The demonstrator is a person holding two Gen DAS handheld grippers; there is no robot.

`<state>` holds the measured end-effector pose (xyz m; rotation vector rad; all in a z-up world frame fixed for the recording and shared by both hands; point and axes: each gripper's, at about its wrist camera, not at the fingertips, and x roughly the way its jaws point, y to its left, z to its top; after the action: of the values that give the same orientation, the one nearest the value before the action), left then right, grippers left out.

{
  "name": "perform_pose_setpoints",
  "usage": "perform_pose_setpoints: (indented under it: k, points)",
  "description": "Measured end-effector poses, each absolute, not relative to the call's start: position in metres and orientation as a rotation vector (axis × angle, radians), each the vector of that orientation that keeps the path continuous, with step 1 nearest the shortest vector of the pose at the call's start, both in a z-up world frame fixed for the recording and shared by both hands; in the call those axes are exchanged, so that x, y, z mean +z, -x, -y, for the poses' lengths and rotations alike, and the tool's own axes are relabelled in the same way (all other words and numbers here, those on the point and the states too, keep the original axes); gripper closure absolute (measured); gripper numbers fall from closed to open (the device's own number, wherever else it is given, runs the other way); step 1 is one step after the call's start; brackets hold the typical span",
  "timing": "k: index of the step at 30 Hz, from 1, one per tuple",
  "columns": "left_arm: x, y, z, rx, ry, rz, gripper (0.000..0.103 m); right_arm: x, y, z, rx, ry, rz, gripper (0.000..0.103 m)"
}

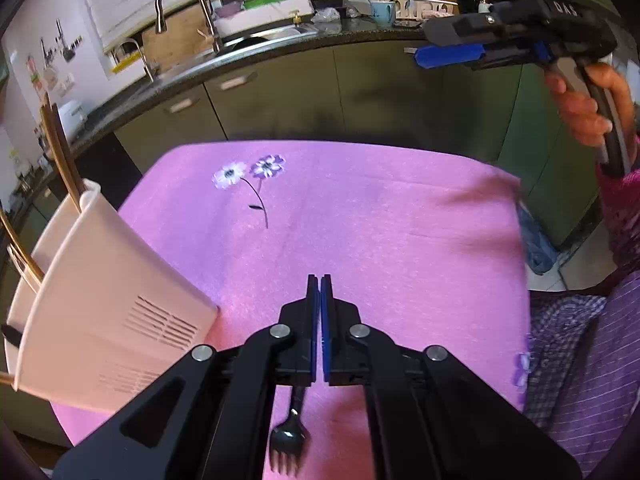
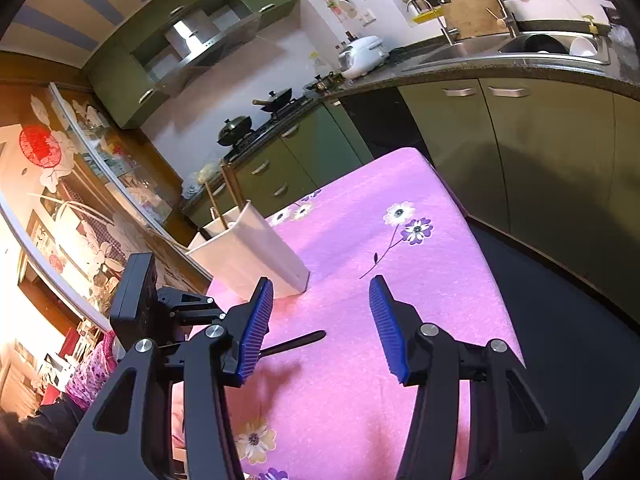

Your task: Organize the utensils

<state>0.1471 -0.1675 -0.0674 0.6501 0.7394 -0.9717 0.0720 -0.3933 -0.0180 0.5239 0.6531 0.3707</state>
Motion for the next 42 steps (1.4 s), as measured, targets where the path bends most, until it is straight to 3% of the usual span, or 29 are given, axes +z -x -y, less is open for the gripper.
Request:
perform_pose_setpoints:
  k: [2,4,6,18,21,28,42]
  points:
    - [-0.074,-0.147,0.172,-0.967,-0.685,-0.767,0.101,-0.016,-0.069,0.392,0.378,-0.520,-0.651,0.052]
    - [-0.086,-0.151,0.175,-0.958,-0.712,-0.787,0.081,-0.016,-0.064,0.390,0.391,-0.517,-0.646,0.052]
    - [-0.100,-0.155,0.176,-0.948,-0.739,-0.802,0.072,-0.016,-0.060,0.390,0.395,-0.513,-0.645,0.052]
    - [-0.135,-0.179,0.180,-0.947,-0.775,-0.898,0.076,-0.029,-0.069,0.402,0.377,-0.546,-0.673,0.052]
    - [-0.137,-0.175,0.179,-0.967,-0.757,-0.920,0.091,-0.030,-0.072,0.402,0.377,-0.553,-0.678,0.052]
    - [-0.137,-0.159,0.176,-0.905,-0.777,-0.867,0.092,-0.026,-0.071,0.394,0.393,-0.544,-0.675,0.052]
    - [-0.066,-0.142,0.117,-0.732,-0.534,-0.702,0.092,-0.023,-0.070,0.389,0.420,-0.539,-0.668,0.052]
